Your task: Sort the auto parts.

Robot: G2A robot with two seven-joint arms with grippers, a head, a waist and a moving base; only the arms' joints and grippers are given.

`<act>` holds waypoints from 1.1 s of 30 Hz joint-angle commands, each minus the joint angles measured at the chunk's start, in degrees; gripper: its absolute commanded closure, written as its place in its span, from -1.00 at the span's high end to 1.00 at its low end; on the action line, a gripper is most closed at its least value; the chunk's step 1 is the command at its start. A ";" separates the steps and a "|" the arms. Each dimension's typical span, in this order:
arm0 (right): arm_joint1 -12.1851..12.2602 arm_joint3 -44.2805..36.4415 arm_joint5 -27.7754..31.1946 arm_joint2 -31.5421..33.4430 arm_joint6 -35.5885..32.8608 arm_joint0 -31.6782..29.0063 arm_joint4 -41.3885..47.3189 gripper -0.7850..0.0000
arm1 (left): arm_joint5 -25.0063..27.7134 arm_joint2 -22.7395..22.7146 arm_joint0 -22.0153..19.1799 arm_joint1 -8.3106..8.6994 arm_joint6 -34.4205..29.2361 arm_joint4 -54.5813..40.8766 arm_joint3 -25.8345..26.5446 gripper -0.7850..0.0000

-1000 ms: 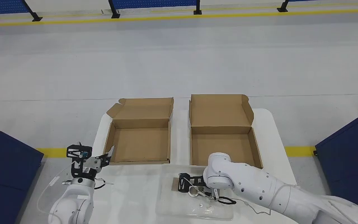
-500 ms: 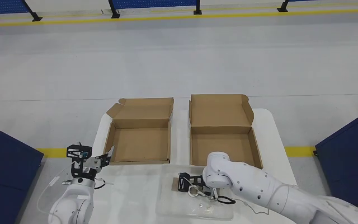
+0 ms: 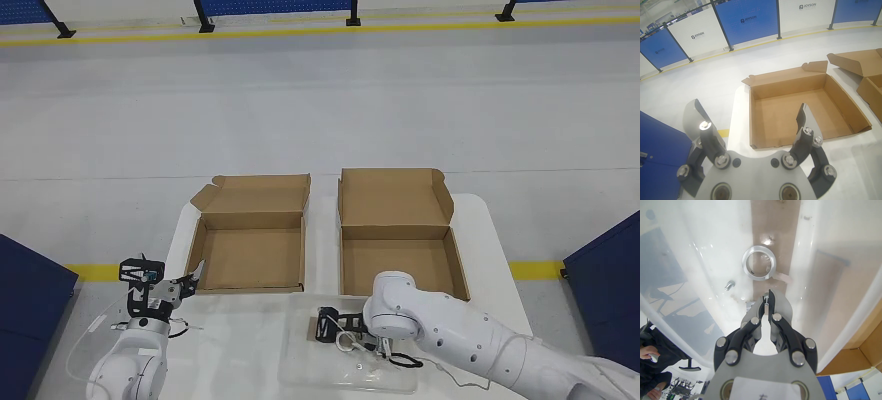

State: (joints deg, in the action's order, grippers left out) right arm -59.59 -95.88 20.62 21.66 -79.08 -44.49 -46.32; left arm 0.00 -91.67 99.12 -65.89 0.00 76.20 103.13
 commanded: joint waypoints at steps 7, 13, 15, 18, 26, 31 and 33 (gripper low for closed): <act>-0.02 0.06 0.01 -0.04 0.02 0.03 -0.01 -1.00 | 0.00 0.00 0.00 0.00 0.00 0.00 0.00 1.00; 0.38 0.62 0.66 1.63 2.94 -0.41 1.29 -1.00 | 0.00 0.00 0.00 0.00 0.00 0.00 0.00 1.00; 1.25 0.37 2.38 4.08 4.13 -0.76 4.13 -1.00 | 0.00 0.00 0.00 0.00 0.00 0.00 0.00 1.00; 3.39 -0.36 6.20 9.01 4.80 -2.03 9.14 -1.00 | 0.00 0.00 0.00 0.00 0.00 0.00 0.00 1.00; 10.76 -2.59 15.59 20.73 10.99 -8.78 24.04 -1.00 | 0.00 0.00 0.00 0.00 0.00 0.00 0.00 1.00; 12.84 -2.15 18.32 21.17 13.72 -9.59 29.63 -1.00 | 0.00 0.00 0.00 0.00 0.00 0.00 0.00 1.00; 12.84 -2.15 18.32 21.17 13.72 -9.59 29.63 -1.00 | 0.00 0.00 0.00 0.00 0.00 0.00 0.00 1.00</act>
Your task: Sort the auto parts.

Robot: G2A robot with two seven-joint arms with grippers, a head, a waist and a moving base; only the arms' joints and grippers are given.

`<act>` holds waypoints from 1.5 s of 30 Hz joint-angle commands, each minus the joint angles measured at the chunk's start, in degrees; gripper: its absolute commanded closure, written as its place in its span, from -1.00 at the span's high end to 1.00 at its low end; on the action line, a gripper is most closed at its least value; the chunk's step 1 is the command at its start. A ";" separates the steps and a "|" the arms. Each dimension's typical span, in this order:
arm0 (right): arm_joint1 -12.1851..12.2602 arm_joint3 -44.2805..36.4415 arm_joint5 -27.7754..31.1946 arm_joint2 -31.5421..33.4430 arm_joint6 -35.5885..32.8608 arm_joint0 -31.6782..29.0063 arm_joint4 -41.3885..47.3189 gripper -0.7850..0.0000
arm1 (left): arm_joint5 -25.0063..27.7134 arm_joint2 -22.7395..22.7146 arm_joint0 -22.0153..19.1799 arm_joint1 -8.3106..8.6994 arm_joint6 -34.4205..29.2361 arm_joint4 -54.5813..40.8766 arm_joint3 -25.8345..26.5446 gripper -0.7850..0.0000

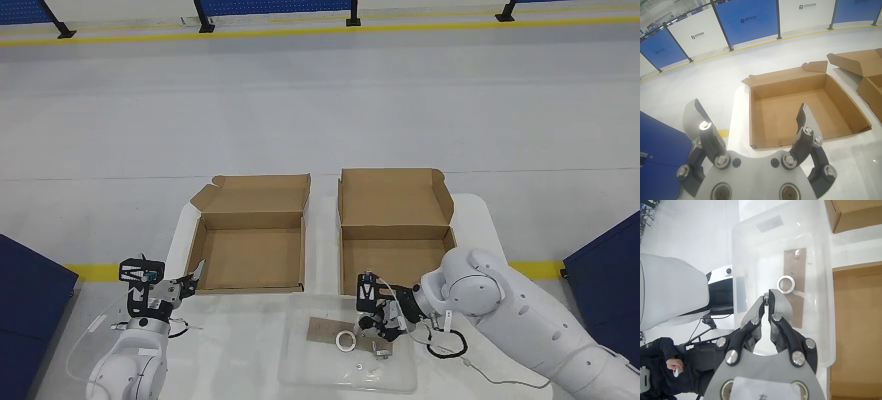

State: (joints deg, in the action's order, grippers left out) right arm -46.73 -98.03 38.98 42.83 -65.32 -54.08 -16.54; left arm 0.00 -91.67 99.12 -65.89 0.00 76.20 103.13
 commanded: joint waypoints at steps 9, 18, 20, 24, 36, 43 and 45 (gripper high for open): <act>0.20 0.52 -0.41 0.94 1.81 -0.66 0.49 -1.00 | 0.00 0.00 0.00 0.00 0.00 0.00 0.00 1.00; 5.47 4.76 8.46 3.18 8.46 -3.09 22.71 -1.00 | 0.00 0.00 0.00 0.00 0.00 0.00 0.00 1.00; 7.26 5.12 10.45 2.01 10.44 -3.05 26.88 -1.00 | 0.00 0.00 0.00 0.00 0.00 0.00 0.00 1.00; 10.95 5.58 16.05 -1.93 16.03 -1.95 31.99 -1.00 | 0.00 0.00 0.00 0.00 0.00 0.00 0.00 1.00; 12.96 6.10 19.02 -5.25 19.01 -0.38 33.54 -1.00 | 0.00 0.00 0.00 0.00 0.00 0.00 0.00 1.00; 13.02 4.49 19.02 -4.33 20.61 -1.44 39.88 -1.00 | 0.00 0.00 0.00 0.00 0.00 0.00 0.00 1.00; 13.21 2.12 19.02 -3.96 19.03 -2.17 49.54 -1.00 | 0.00 0.00 0.00 0.00 0.00 0.00 0.00 1.00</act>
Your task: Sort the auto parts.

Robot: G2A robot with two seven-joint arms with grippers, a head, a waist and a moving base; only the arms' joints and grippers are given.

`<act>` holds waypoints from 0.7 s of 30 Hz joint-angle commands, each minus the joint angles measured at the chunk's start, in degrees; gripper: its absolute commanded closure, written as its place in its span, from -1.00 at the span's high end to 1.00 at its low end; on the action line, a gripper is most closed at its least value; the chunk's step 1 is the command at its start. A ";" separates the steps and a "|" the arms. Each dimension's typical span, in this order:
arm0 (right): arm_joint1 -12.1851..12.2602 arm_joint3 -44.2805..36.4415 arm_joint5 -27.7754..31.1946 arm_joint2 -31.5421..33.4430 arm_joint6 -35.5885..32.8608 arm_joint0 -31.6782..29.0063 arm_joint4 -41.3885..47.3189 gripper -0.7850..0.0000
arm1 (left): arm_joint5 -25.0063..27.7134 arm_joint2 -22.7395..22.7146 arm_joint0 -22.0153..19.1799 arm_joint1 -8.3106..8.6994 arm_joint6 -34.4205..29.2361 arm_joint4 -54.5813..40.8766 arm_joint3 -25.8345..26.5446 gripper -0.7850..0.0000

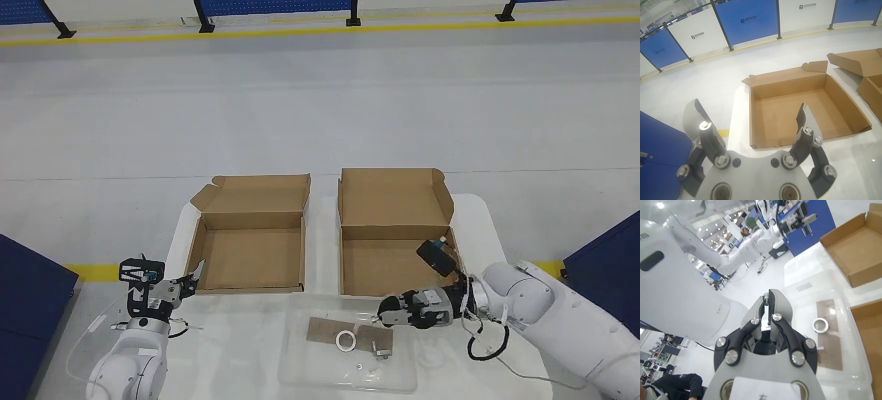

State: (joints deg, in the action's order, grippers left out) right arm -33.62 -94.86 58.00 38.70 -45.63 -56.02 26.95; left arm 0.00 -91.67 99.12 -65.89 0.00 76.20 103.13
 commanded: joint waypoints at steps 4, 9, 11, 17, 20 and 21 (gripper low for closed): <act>1.00 -6.01 0.00 -0.15 -0.68 -0.16 16.32 -1.00 | 0.00 0.00 0.00 0.00 0.00 0.00 0.00 1.00; 1.41 -8.27 0.00 -0.45 -0.68 0.20 19.95 -1.00 | 0.00 0.00 0.00 0.00 0.00 0.00 0.00 1.00; 1.41 -8.27 0.00 -0.45 -0.68 0.20 19.95 -1.00 | 0.00 0.00 0.00 0.00 0.00 0.00 0.00 1.00; 1.41 -8.27 0.00 -0.45 -0.68 0.20 19.95 -1.00 | 0.00 0.00 0.00 0.00 0.00 0.00 0.00 1.00; 1.41 -8.27 0.00 -0.45 -0.68 0.20 19.95 -1.00 | 0.00 0.00 0.00 0.00 0.00 0.00 0.00 1.00; 1.41 -8.27 0.00 -0.45 -0.68 0.20 19.95 -1.00 | 0.00 0.00 0.00 0.00 0.00 0.00 0.00 1.00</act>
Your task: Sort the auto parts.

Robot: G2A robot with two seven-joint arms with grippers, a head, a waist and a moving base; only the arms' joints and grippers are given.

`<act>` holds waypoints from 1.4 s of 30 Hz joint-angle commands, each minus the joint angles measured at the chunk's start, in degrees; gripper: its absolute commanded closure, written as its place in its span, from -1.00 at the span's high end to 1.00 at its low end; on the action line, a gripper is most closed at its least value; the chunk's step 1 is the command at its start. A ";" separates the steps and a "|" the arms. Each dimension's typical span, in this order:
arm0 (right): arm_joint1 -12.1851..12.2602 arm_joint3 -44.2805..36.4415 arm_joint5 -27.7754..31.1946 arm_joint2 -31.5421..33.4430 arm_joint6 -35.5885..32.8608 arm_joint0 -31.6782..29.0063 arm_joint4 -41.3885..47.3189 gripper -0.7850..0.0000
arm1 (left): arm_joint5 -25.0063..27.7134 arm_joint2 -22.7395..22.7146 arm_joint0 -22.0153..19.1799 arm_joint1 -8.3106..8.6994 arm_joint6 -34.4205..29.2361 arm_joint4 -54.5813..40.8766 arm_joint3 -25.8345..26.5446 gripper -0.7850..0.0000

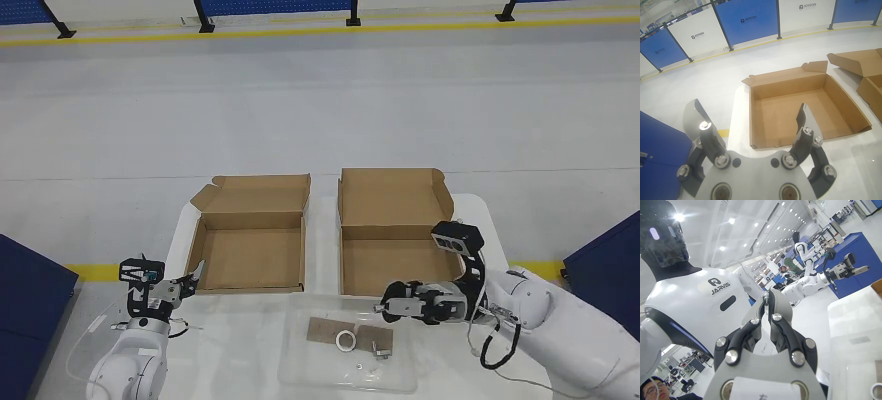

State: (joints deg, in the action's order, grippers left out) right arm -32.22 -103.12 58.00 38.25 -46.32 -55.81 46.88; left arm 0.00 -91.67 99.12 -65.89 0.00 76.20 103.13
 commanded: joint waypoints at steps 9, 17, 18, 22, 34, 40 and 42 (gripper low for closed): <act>-0.37 -1.93 -0.04 0.42 2.38 -1.16 1.45 -1.00 | 0.00 0.00 0.00 0.00 0.00 0.00 0.00 1.00; -1.74 -8.21 -0.39 2.13 -0.37 -3.55 17.88 -1.00 | 0.00 0.00 0.00 0.00 0.00 0.00 0.00 1.00; -1.93 -8.73 -0.72 2.56 -0.70 -3.69 19.17 -1.00 | 0.00 0.00 0.00 0.00 0.00 0.00 0.00 1.00; -3.08 -11.50 -2.00 4.77 -1.99 -4.99 26.20 -1.00 | 0.00 0.00 0.00 0.00 0.00 0.00 0.00 1.00; -4.51 -12.85 -4.61 8.19 -4.60 -6.34 32.07 -1.00 | 0.00 0.00 0.00 0.00 0.00 0.00 0.00 1.00; -5.69 -15.72 -6.28 9.11 -3.45 -7.68 35.30 -1.00 | 0.00 0.00 0.00 0.00 0.00 0.00 0.00 1.00; -6.25 -16.16 -6.79 9.71 -4.97 -8.06 38.20 -1.00 | 0.00 0.00 0.00 0.00 0.00 0.00 0.00 1.00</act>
State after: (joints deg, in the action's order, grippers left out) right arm -38.24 -119.15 51.46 47.69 -50.50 -63.72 83.53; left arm 0.00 -91.67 99.12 -65.89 0.00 76.20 103.13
